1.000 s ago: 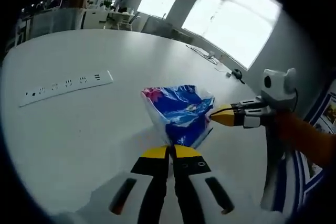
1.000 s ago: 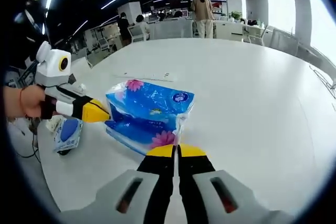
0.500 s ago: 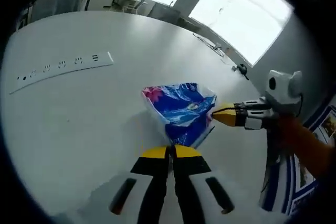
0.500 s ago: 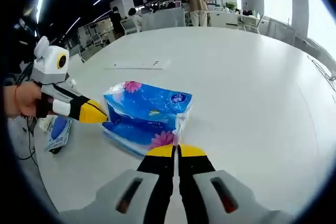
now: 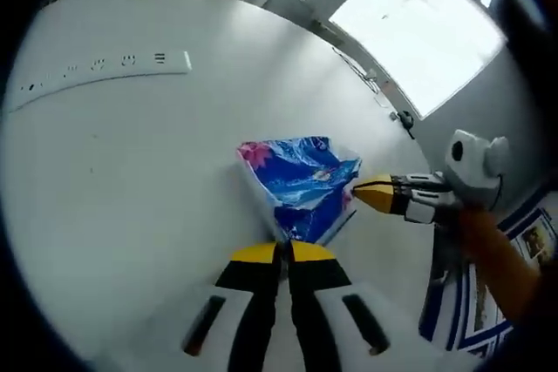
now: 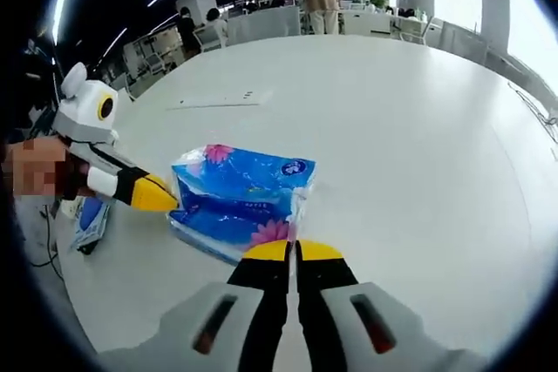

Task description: Arrange the tabletop items into an orderly group along one side of the table until the central work area is clear of visible clutter.

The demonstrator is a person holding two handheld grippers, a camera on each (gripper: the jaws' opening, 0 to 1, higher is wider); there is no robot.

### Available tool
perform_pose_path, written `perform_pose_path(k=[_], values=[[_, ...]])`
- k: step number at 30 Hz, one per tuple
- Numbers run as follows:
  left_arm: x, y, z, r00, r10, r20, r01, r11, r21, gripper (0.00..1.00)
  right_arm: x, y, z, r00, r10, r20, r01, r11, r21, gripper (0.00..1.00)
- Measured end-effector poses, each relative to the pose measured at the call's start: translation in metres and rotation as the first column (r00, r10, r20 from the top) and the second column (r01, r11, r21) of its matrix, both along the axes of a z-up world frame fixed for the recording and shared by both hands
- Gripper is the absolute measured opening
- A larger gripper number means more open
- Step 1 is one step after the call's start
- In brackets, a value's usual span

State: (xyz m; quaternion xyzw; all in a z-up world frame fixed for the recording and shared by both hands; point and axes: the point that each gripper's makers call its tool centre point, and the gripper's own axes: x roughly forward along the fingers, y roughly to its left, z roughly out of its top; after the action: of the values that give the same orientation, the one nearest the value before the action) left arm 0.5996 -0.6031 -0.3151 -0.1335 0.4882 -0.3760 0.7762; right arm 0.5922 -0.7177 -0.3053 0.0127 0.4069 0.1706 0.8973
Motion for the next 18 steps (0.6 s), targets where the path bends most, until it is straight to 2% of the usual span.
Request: perform_pose_path(k=[12,18], values=[[0.0017,0.0009,-0.0020,1.000,0.001,0.007,-0.001,1.000,-0.010,0.04,0.0022,-0.0006,-0.0047,1.000,-0.016,-0.008,0.016,1.000,0.004,0.02],[0.0028,0.0017,0.0001,1.000,0.007,0.010,-0.007,1.000,-0.022,0.05,0.0045,-0.0039,-0.0037,1.000,-0.030,0.000,0.030,1.000,-0.001,0.07]])
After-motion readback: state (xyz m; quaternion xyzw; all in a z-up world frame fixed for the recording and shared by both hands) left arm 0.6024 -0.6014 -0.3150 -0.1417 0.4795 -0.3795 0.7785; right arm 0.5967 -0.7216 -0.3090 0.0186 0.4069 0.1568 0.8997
